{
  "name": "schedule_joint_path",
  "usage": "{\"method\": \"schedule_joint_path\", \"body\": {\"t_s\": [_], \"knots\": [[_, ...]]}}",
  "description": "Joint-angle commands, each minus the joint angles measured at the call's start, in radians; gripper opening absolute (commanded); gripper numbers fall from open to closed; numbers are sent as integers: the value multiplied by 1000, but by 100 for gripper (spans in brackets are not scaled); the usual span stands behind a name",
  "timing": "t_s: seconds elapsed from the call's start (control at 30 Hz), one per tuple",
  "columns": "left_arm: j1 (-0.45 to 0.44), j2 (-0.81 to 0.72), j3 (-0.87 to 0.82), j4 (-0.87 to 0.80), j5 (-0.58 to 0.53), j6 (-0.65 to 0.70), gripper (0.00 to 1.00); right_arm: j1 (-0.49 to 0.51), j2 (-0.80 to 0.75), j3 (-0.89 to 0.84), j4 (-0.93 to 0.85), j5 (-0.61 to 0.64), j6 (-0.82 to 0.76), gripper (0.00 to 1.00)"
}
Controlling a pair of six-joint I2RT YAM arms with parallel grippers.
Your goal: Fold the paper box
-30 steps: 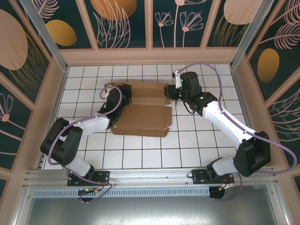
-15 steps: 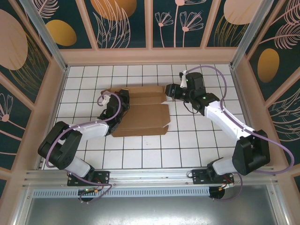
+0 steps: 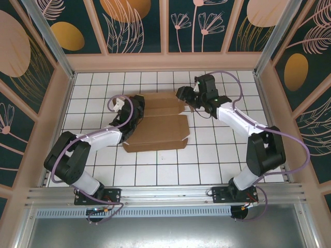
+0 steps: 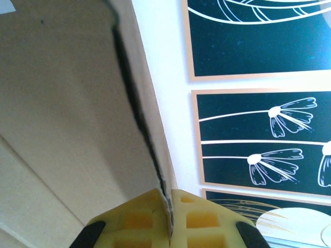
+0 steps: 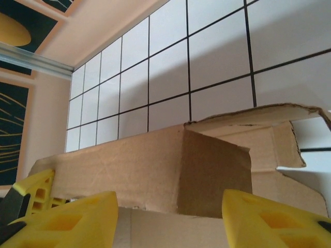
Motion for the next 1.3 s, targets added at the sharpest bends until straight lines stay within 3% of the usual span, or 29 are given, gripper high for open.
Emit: {"method": "schedule_joint_path", "body": {"t_s": [0.0, 0.47, 0.6, 0.73, 0.87, 1.0, 1.13, 1.27], "knots": [[-3, 45, 27, -15, -21, 64, 0, 5, 53, 67, -7, 14, -19, 56], [-3, 94, -33, 180, -6, 197, 0, -16, 97, -1, 145, -105, 76, 45], [-3, 90, -33, 155, -21, 241, 0, -23, 17, -6, 103, -104, -108, 50], [-3, 80, -26, 117, -40, 267, 0, -62, -180, -148, 146, 25, -270, 55], [-3, 84, -14, 108, -27, 256, 0, -207, -315, -310, 278, 89, -250, 48], [-3, 93, 33, 40, -28, 233, 0, -313, -243, -326, 354, 72, -344, 45], [3, 111, 97, -60, -10, 193, 0, -320, -147, -328, 457, 38, -625, 46], [29, 132, 133, -87, 30, 122, 0, -324, 17, -218, 363, -76, -810, 45]]}}
